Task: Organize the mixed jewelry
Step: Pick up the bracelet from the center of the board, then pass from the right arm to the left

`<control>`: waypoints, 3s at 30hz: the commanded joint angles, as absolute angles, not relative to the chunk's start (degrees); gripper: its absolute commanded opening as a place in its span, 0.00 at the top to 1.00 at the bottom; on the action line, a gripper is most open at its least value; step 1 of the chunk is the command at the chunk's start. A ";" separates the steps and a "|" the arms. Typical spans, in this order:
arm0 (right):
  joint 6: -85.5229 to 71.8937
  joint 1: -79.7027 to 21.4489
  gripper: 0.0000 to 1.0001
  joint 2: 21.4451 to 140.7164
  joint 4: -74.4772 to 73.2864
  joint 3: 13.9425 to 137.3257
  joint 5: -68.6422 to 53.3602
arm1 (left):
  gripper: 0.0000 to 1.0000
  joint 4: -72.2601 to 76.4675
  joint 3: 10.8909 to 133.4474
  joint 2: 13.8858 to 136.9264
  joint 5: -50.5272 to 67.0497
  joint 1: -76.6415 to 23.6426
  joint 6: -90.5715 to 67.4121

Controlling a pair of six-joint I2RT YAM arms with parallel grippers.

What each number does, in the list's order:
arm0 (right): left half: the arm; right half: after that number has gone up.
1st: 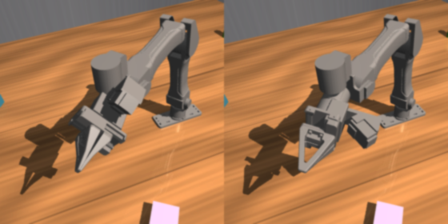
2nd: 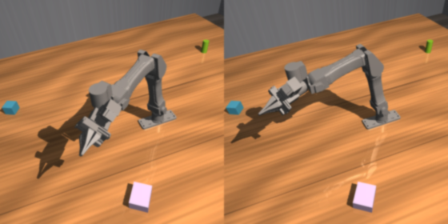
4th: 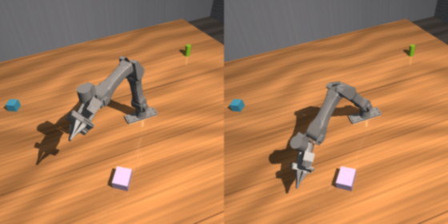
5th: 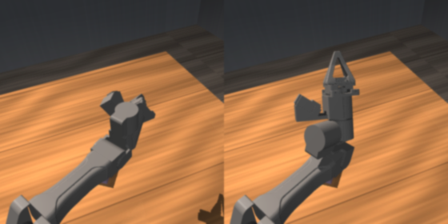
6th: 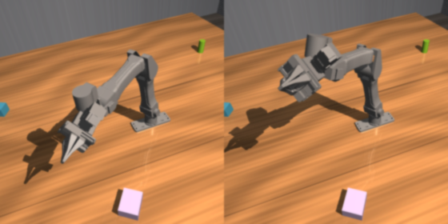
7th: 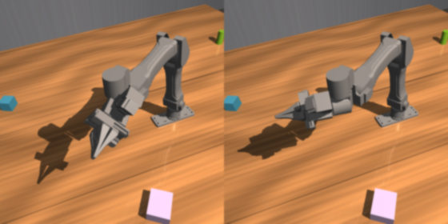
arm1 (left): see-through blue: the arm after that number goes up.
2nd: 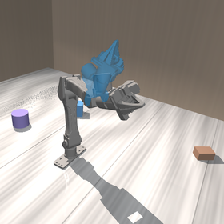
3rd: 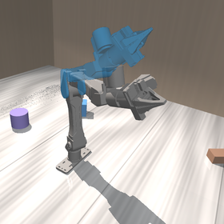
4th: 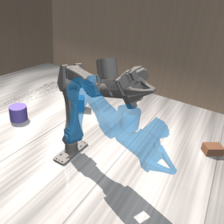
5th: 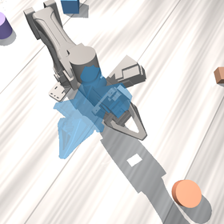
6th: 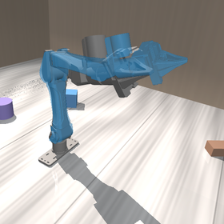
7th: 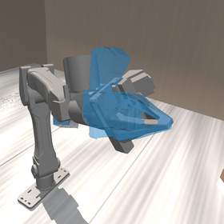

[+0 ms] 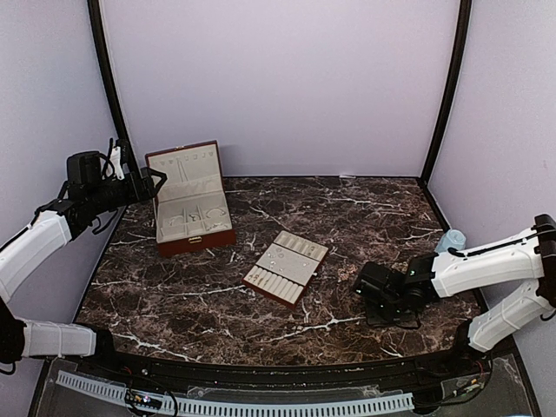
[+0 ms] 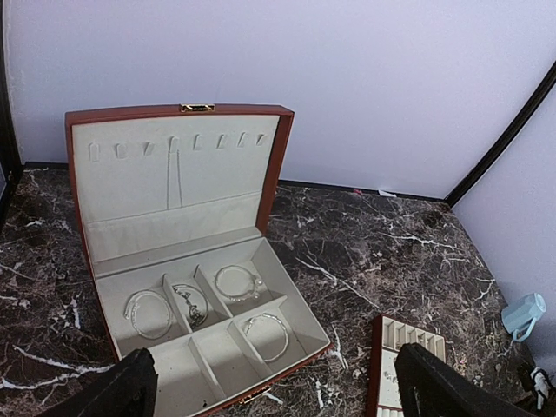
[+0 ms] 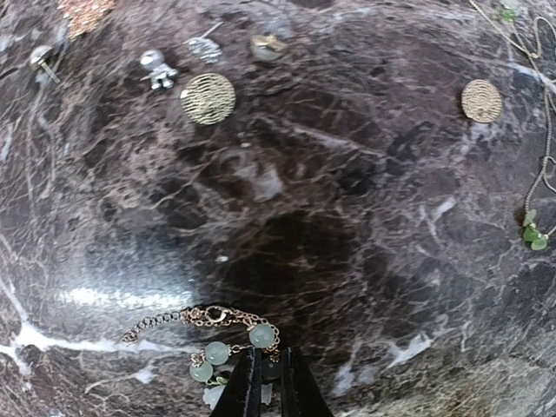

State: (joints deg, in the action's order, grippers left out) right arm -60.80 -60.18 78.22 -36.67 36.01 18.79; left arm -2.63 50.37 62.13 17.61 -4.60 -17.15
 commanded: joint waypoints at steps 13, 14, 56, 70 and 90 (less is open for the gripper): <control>-58.60 -55.09 0.96 74.77 -30.43 32.70 18.05 | 0.01 -1.84 49.31 61.21 18.04 -4.23 -16.59; -58.48 -55.04 0.97 74.72 -30.68 32.82 18.29 | 0.01 -1.93 49.33 61.29 17.98 -4.22 -16.50; -24.98 -47.99 1.00 81.90 -1.35 54.94 -27.05 | 0.17 24.84 48.64 85.43 41.85 -44.78 -7.67; -27.87 -48.03 1.00 82.08 1.40 55.33 -34.95 | 0.39 35.53 44.61 85.81 28.81 -49.19 -8.09; -30.05 -47.99 1.00 80.05 3.30 54.36 -35.77 | 0.71 28.13 45.83 86.24 22.11 -53.09 -1.15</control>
